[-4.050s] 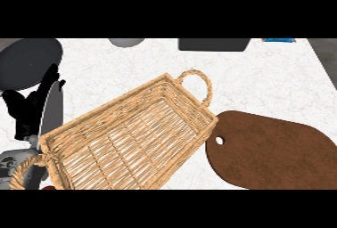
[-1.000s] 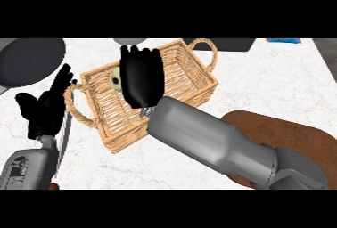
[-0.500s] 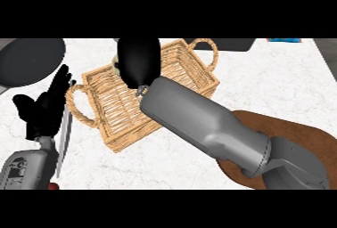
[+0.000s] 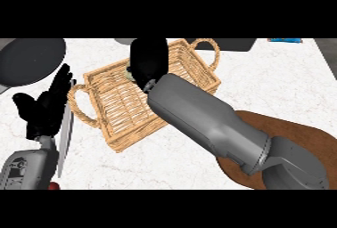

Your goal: Pick the cupcake from the cutting board and place it in the basket

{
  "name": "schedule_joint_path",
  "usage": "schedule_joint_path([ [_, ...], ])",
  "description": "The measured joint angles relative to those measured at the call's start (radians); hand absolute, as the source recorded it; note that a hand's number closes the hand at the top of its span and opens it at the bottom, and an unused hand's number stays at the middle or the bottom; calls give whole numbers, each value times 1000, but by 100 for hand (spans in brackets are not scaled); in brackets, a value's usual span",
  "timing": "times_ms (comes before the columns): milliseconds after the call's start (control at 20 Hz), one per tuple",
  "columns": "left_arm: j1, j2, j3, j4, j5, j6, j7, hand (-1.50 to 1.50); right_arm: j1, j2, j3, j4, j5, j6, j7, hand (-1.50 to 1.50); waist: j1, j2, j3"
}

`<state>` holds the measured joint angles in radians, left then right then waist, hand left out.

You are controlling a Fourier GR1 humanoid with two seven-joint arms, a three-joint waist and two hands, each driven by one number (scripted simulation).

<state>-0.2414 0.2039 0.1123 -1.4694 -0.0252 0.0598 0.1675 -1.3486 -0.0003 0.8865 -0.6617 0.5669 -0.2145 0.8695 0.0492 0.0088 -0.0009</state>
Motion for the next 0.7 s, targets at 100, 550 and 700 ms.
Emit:
schedule_joint_path([
  [100, -4, -3, 1, 9, 0, 0, -1, 0, 0, 0, 3, 27, -8, -8, -21, 150, -1, 1, 0],
  [550, 2, -8, -2, 6, -8, 1, -12, 0, 16, 0, 58, 84, -24, -38, -41, 150, 2, 1, 0],
  [700, 0, -1, 10, 4, 1, -6, 0, 0, 34, 0, 68, 99, -16, -47, -54, 150, -3, 0, 0],
])
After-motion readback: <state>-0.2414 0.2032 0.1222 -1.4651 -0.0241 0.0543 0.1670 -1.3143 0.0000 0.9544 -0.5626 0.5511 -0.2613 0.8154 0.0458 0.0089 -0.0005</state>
